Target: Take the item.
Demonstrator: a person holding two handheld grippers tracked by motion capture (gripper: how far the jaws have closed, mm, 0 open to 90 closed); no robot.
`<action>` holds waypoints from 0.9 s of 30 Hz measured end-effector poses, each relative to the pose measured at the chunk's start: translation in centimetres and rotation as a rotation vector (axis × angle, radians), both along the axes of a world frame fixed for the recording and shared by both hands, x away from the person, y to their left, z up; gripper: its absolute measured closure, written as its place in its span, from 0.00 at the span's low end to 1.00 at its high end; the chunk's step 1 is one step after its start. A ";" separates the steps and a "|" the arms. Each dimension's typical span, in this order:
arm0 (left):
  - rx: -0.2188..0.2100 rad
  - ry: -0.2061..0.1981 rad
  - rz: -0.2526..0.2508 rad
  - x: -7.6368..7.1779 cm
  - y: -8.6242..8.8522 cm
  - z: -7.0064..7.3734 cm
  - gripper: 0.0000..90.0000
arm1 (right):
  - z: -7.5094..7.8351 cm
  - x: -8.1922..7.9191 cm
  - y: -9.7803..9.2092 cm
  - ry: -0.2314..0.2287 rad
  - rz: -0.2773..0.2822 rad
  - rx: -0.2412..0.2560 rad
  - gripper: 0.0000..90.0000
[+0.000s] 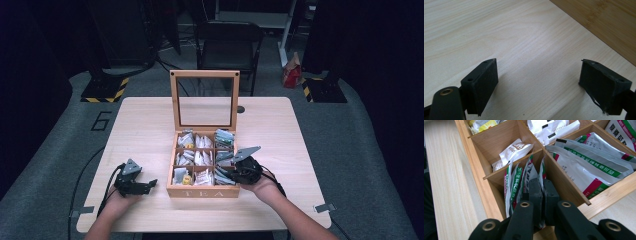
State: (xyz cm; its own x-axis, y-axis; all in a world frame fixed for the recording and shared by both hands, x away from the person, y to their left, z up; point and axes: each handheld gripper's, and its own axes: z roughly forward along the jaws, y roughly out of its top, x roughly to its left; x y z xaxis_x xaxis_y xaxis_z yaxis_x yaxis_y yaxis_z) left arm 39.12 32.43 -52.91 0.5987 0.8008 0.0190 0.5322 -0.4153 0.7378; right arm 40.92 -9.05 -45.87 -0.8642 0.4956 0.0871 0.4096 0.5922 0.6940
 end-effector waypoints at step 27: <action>0.002 -0.001 -0.002 0.0 0.0 0.0 0.17 | 2.9 -0.3 -0.7 -0.036 0.023 0.042 0.99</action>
